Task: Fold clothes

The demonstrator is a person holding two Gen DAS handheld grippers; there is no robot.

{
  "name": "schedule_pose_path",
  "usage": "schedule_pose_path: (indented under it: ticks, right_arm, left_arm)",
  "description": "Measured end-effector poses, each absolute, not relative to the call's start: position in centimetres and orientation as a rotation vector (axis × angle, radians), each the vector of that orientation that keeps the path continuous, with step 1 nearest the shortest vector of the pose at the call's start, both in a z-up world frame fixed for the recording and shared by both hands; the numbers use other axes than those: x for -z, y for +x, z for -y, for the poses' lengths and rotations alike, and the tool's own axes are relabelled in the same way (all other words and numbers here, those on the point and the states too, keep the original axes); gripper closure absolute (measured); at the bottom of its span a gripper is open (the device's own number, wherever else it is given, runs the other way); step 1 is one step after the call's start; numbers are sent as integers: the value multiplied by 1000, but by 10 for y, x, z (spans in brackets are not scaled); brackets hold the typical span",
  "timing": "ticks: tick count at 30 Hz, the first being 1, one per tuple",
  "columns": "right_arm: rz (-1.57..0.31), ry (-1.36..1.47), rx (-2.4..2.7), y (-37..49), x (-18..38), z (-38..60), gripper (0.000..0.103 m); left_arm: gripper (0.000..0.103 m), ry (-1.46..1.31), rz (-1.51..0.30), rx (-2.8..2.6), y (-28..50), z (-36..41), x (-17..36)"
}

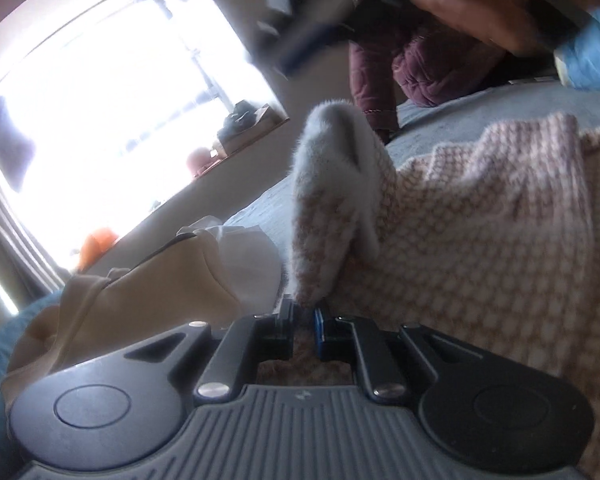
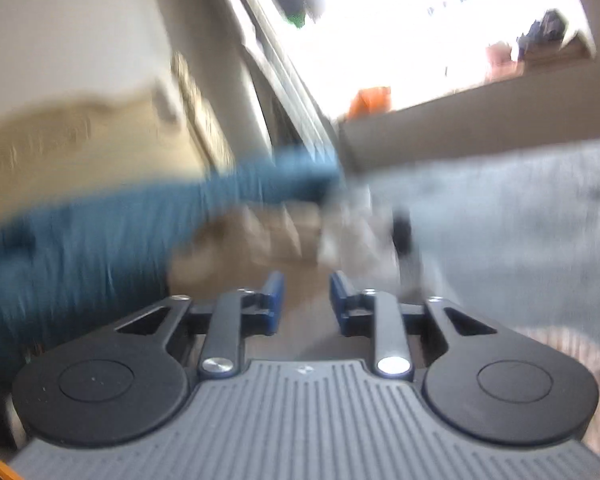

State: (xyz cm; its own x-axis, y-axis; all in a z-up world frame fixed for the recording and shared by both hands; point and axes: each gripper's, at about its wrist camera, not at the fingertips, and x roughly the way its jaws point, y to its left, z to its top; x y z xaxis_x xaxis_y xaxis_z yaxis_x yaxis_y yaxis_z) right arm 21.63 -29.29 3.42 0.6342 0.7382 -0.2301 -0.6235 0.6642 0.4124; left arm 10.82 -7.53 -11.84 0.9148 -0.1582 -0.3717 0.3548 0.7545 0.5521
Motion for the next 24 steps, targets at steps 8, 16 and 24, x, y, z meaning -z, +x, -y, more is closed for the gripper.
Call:
schedule_pose_path:
  ticks: [8, 16, 24]
  right_arm:
    - [-675, 32, -643, 218, 0, 262, 66]
    - [-710, -3, -610, 146, 73, 264, 66]
    - [-691, 140, -613, 147, 81, 283, 66]
  left_arm:
    - [92, 674, -368, 255, 109, 65, 126]
    - [81, 427, -530, 185, 108, 21, 108]
    - [59, -406, -827, 261, 149, -27, 91]
